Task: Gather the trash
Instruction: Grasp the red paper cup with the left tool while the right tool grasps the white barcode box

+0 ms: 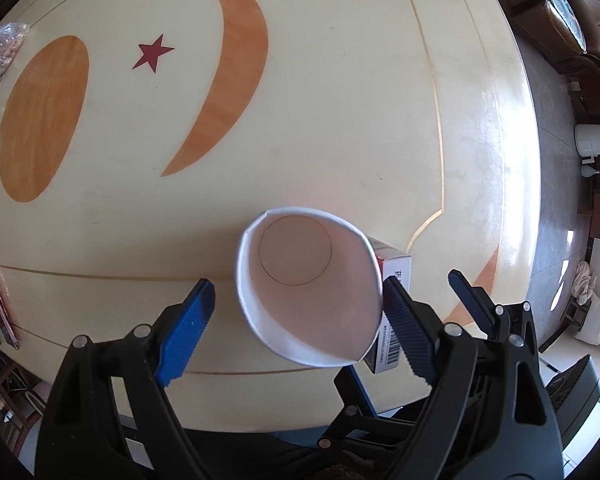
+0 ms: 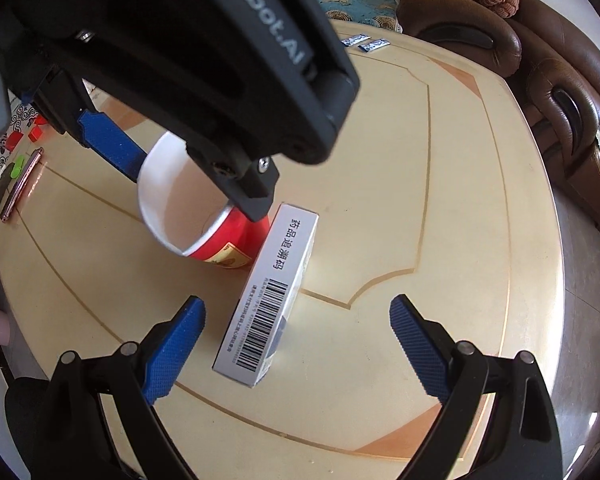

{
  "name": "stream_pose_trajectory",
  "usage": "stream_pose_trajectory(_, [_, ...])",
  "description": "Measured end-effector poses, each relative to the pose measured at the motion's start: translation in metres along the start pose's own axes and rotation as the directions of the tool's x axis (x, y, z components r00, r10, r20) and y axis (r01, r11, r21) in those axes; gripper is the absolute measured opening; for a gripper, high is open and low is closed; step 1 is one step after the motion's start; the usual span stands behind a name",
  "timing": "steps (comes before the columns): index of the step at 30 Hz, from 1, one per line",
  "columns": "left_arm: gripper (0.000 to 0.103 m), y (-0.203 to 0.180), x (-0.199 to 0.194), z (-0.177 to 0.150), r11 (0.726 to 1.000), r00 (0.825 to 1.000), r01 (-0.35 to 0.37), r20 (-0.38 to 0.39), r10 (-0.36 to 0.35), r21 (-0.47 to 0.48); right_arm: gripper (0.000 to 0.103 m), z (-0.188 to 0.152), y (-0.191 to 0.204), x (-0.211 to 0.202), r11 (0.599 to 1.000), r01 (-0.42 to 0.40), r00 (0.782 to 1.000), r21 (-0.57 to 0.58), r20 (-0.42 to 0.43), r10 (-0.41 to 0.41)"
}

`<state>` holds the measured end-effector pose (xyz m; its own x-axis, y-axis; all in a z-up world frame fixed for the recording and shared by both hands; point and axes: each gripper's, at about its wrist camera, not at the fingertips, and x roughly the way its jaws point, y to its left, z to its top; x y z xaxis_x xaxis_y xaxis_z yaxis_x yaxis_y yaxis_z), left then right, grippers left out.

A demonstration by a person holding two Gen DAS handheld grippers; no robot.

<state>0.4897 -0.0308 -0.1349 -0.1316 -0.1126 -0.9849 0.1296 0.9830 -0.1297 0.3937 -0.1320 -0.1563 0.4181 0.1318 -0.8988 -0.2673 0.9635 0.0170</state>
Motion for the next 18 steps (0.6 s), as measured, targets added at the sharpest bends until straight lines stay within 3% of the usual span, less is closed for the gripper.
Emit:
stream_pose_trajectory(7, [0.083,-0.003,0.006,0.004,0.999,0.999,0.031,-0.009,-0.031,-0.017,0.070,-0.007,0.003,0.017,0.999,0.034,0.999,0.005,0.034,-0.034])
stream_pose_trajectory(9, [0.081,-0.003,0.004,0.002,1.000,1.000,0.021,0.003,-0.021,-0.021,0.057,-0.009,0.002,0.023,0.999,0.034,0.999,0.010,0.029,-0.035])
stream_pose_trajectory(15, [0.068,0.003,0.013,-0.001,0.999,0.999,0.041,-0.015,-0.041,-0.030,0.030,-0.012,-0.003,0.026,0.999,-0.037,0.998,0.035,0.047,0.035])
stream_pose_trajectory(16, [0.061,0.004,0.014,-0.001,0.998,0.999,0.047,-0.016,-0.048,-0.033,0.028,-0.011,-0.001,0.026,0.999,-0.027,0.999,0.028,0.046,0.026])
stream_pose_trajectory(18, [0.059,0.006,0.014,-0.002,0.998,0.999,0.050,-0.016,-0.051,-0.036,0.025,-0.012,-0.001,0.026,0.999,-0.030,0.999,0.023,0.045,0.029])
